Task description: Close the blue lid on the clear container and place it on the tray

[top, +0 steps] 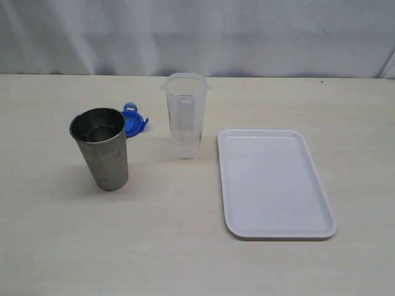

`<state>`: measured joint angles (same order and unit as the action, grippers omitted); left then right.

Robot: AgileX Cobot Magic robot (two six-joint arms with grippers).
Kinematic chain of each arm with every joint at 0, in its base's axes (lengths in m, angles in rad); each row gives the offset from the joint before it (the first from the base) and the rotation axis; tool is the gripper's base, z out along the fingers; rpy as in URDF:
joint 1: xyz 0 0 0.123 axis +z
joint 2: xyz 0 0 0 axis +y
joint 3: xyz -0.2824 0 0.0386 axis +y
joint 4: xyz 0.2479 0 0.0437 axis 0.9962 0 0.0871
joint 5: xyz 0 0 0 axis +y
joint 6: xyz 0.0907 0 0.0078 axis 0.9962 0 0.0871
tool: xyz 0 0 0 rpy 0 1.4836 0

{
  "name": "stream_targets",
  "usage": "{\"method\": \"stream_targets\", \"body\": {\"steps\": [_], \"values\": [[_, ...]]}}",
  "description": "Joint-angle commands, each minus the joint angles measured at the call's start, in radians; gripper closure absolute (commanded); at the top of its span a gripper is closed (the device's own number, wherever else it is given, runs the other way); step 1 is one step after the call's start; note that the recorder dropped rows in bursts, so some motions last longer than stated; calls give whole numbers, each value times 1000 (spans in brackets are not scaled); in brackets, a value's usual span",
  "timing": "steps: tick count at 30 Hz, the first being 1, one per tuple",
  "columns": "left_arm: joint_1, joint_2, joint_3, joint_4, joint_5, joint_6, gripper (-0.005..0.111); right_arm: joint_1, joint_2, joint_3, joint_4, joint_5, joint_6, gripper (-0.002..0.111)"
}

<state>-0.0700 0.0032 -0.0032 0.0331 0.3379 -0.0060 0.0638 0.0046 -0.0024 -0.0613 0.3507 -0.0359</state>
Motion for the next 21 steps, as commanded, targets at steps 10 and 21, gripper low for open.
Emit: {"method": "stream_targets", "body": {"steps": [10, 21], "values": [[-7, -3, 3, 9, -249, 16, 107, -4, -5, 2, 2, -10, -1, 104], [-7, -3, 3, 9, -654, 6, 107, -4, -5, 2, 2, -10, -1, 104]]}}
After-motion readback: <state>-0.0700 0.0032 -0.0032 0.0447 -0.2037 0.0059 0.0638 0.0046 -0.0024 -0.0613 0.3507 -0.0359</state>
